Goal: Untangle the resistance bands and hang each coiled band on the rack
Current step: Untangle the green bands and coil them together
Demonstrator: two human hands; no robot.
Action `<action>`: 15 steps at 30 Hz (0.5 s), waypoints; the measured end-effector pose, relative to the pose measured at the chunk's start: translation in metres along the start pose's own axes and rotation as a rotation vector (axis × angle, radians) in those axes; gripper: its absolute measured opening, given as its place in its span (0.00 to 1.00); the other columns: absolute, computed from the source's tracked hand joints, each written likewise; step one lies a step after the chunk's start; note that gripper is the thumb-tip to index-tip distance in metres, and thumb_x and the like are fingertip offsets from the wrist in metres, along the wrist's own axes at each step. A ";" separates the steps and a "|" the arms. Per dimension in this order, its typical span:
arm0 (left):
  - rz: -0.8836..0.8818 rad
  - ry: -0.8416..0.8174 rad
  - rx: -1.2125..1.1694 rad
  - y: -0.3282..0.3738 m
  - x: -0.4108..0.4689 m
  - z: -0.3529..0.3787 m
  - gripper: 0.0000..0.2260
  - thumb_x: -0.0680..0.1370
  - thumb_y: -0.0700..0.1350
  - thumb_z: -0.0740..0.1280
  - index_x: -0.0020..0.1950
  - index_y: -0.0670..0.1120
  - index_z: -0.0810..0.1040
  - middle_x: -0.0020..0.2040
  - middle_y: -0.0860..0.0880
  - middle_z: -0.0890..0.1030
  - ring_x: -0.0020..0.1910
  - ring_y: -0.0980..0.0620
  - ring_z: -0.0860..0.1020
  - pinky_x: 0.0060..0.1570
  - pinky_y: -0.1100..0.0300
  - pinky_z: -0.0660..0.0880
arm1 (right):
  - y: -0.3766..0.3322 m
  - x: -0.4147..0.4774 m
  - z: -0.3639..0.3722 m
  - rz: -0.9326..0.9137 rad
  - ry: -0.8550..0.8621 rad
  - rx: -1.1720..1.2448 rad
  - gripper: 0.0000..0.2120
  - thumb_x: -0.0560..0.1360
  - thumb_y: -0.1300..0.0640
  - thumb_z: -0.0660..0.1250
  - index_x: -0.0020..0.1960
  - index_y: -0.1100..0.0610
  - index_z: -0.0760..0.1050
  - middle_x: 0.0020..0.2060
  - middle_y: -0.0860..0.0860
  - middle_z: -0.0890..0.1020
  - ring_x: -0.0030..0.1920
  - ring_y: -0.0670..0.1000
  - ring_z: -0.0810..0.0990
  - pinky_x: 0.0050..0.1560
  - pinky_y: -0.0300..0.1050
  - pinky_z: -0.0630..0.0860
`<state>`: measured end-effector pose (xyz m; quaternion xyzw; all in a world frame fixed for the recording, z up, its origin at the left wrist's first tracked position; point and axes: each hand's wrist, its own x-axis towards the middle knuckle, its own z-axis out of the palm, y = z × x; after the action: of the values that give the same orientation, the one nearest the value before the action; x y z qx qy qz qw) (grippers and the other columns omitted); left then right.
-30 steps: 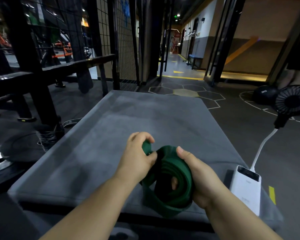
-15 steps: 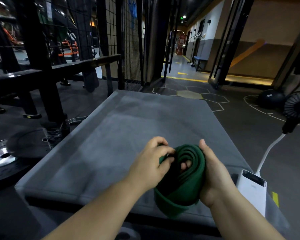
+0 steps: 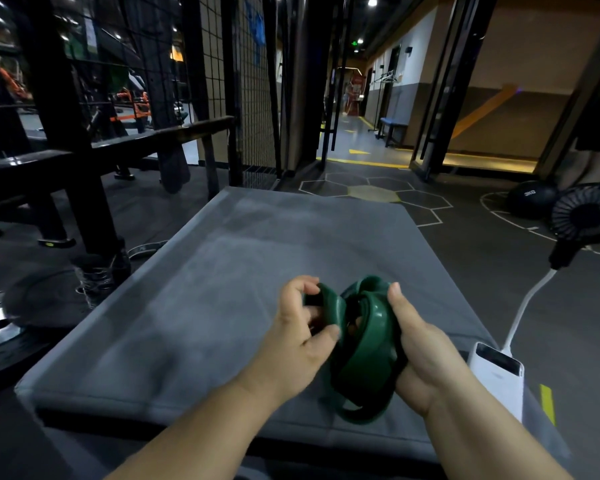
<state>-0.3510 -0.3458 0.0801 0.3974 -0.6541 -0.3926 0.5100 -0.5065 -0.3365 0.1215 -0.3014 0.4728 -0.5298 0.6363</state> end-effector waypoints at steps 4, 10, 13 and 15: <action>-0.085 -0.089 0.010 -0.008 0.003 -0.004 0.20 0.69 0.45 0.68 0.56 0.56 0.63 0.62 0.39 0.72 0.47 0.58 0.80 0.48 0.63 0.77 | 0.000 0.001 -0.002 0.011 0.034 -0.040 0.26 0.77 0.41 0.64 0.53 0.66 0.80 0.41 0.62 0.85 0.39 0.58 0.86 0.45 0.54 0.79; -0.165 -0.182 0.061 -0.008 0.009 -0.022 0.31 0.73 0.36 0.73 0.70 0.54 0.63 0.70 0.50 0.60 0.59 0.50 0.78 0.61 0.57 0.76 | 0.003 0.005 -0.003 0.023 0.095 -0.082 0.28 0.75 0.38 0.66 0.50 0.65 0.81 0.38 0.60 0.85 0.38 0.59 0.85 0.46 0.55 0.80; -0.205 0.042 0.345 -0.005 0.013 -0.026 0.22 0.63 0.47 0.82 0.51 0.52 0.75 0.56 0.52 0.70 0.43 0.51 0.79 0.47 0.54 0.79 | 0.008 0.004 0.002 0.038 0.053 -0.126 0.27 0.76 0.40 0.65 0.46 0.66 0.81 0.36 0.61 0.85 0.35 0.58 0.84 0.42 0.53 0.79; -0.218 0.138 0.665 0.001 0.012 -0.027 0.22 0.59 0.59 0.80 0.41 0.52 0.72 0.45 0.55 0.71 0.39 0.53 0.75 0.36 0.57 0.73 | 0.013 0.003 0.006 0.031 0.024 -0.172 0.27 0.76 0.41 0.65 0.46 0.66 0.82 0.41 0.63 0.85 0.40 0.60 0.84 0.48 0.55 0.80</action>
<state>-0.3268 -0.3591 0.0896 0.6347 -0.6638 -0.1825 0.3509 -0.4959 -0.3371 0.1108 -0.3414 0.5288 -0.4810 0.6103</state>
